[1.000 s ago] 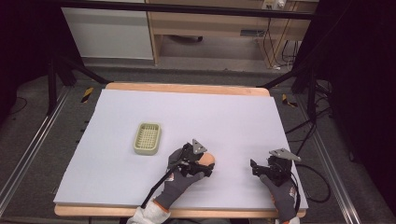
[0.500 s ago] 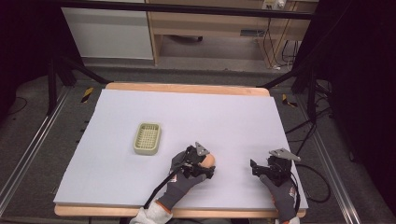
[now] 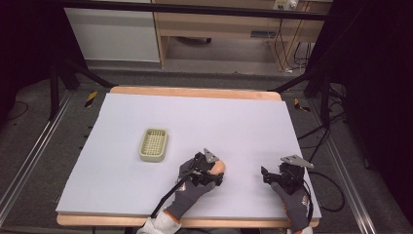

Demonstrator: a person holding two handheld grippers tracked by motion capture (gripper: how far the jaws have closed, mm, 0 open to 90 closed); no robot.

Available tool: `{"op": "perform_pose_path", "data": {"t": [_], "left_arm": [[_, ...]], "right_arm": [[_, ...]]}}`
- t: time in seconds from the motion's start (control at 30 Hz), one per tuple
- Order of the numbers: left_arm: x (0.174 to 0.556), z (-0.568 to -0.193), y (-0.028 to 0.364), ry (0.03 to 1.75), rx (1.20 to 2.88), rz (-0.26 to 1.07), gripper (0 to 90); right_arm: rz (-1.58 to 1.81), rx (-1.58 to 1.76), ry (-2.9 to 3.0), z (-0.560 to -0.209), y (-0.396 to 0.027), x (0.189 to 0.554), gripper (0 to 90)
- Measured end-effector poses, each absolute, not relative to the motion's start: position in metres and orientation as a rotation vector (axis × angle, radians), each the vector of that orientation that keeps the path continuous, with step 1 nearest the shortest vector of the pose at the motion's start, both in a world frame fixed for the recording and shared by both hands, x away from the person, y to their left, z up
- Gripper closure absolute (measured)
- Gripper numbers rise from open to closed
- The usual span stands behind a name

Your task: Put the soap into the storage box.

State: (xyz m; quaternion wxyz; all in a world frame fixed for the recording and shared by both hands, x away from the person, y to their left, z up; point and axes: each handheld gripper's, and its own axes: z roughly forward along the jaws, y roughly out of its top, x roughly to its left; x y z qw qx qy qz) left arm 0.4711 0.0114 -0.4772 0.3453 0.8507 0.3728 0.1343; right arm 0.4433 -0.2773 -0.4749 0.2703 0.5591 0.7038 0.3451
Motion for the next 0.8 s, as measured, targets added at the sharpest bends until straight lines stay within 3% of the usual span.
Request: {"op": "perform_pose_path", "data": {"t": [0.8], "left_arm": [[0.466,-0.459,0.024,0.937,2.167,0.328,31.9]], "right_arm": [[0.926,1.509,1.894,-0.475,-0.277,0.443,7.3]]}}
